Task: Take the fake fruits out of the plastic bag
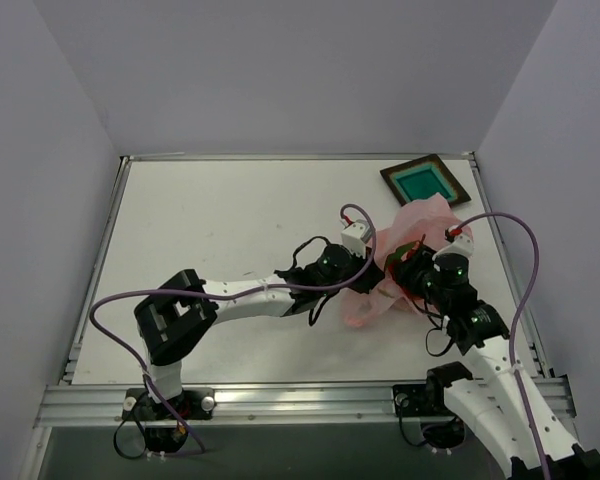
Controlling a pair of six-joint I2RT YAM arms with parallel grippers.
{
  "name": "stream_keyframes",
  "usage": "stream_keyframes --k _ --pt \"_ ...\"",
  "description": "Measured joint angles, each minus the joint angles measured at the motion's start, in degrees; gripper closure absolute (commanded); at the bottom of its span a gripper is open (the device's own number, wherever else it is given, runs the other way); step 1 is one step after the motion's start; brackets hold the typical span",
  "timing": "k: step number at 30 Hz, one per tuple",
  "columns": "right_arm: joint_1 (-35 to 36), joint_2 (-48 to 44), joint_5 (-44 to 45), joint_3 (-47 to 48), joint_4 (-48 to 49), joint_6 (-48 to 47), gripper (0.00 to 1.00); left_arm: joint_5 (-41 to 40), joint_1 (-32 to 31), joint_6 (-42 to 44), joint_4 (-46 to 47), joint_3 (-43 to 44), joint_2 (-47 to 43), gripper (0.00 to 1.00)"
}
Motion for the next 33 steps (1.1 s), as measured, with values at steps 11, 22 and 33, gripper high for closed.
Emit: stream_keyframes --k 11,22,33 --pt "0.37 -6.19 -9.84 10.51 -8.57 0.35 1.0 0.09 2.08 -1.31 -0.31 0.44 0.0 0.98" --pt "0.37 -0.42 -11.74 24.94 -4.59 -0.94 1.0 0.55 2.08 -1.42 -0.42 -2.32 -0.2 0.98" --pt "-0.13 26.03 -5.16 44.06 9.11 -4.76 1.0 -0.2 1.7 0.55 -0.98 -10.14 -1.64 0.98"
